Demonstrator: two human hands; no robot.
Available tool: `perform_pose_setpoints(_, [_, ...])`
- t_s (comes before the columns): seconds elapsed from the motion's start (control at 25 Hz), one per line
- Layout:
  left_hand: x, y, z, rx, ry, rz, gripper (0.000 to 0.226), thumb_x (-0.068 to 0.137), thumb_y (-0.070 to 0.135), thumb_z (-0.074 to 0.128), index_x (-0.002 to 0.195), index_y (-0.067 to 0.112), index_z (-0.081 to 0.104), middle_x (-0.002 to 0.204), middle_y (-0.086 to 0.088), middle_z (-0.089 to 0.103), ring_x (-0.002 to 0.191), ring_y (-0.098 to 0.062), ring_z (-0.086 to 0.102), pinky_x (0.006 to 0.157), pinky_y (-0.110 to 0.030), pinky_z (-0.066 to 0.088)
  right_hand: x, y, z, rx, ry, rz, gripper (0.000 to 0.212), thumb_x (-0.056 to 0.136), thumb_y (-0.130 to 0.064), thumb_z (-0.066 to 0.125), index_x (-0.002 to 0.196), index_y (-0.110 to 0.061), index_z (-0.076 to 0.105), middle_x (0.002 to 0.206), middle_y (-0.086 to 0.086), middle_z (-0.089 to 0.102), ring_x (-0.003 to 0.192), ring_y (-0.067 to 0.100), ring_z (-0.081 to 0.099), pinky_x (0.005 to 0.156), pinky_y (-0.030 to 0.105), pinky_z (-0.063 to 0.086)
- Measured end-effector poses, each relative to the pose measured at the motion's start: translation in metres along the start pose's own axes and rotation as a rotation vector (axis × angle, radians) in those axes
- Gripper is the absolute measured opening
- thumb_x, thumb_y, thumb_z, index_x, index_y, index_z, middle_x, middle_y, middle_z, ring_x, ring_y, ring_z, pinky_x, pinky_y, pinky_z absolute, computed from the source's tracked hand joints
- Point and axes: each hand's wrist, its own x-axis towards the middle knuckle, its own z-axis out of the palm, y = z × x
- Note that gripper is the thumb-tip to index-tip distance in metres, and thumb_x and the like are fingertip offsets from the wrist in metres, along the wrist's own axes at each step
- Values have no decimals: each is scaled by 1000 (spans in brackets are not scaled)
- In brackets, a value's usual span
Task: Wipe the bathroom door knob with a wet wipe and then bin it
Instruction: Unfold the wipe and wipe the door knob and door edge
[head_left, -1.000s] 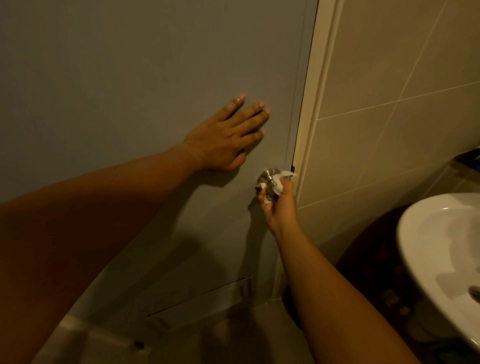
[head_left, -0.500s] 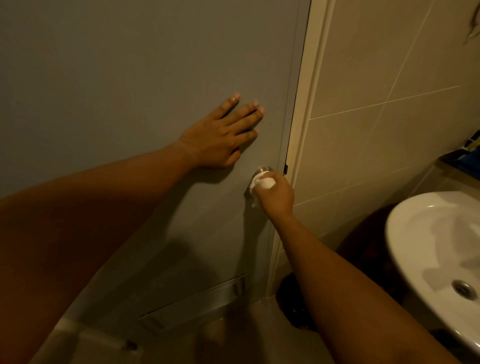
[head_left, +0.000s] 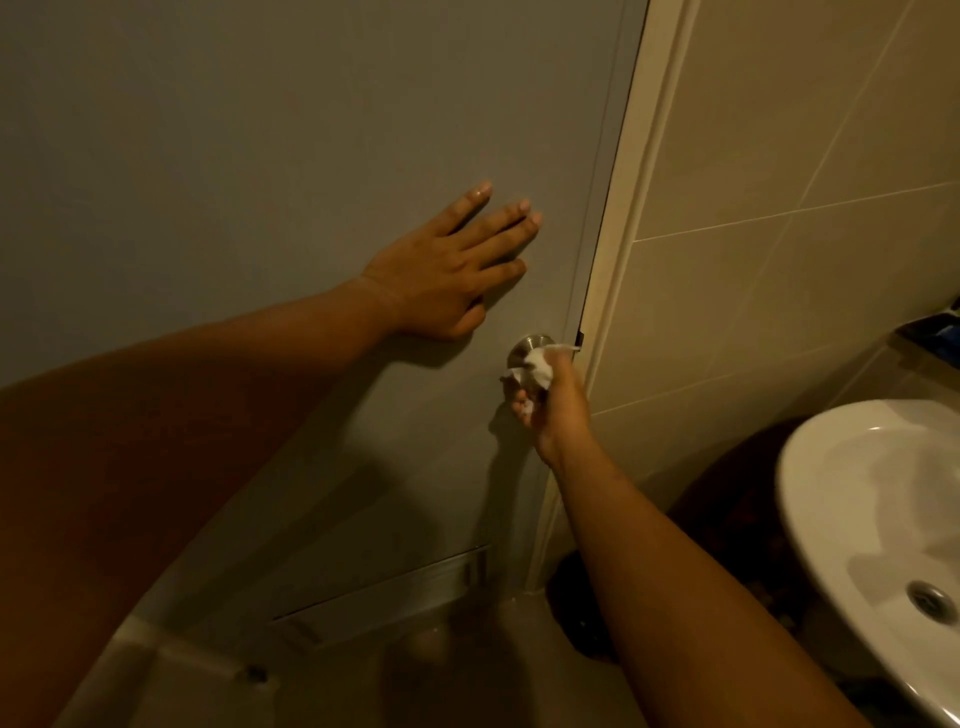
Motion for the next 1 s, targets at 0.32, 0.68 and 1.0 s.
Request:
perform_pose_setpoints(0.32, [0,2,-12,-29,-127,-32,62,89,45,37,146,18,40,161,-15,22,150,-33,17,120,-52,7,-9,-38,-26,-1641,-249,-640,40,87,-28,66,126,-28,54,132,8,51,114,28,56,90,35,50])
perform_pose_setpoints(0.68, [-3,72,-17,-174,-222,-246,44,87,31,48,122,10,61,145,-20,48,137,-38,43,117,-51,23,-15,-77,-60,-1145,-593,-459,84,76,-7,77,143,-33,35,128,-6,47,116,16,49,95,32,46])
perform_pose_setpoints(1.0, [30,158,-9,-726,-374,-1005,52,95,52,42,136,20,50,123,-6,55,106,-21,58,91,-35,51,7,-99,-76,-1239,-508,-593,44,84,-4,64,126,-13,58,109,4,64,102,24,62,88,24,50])
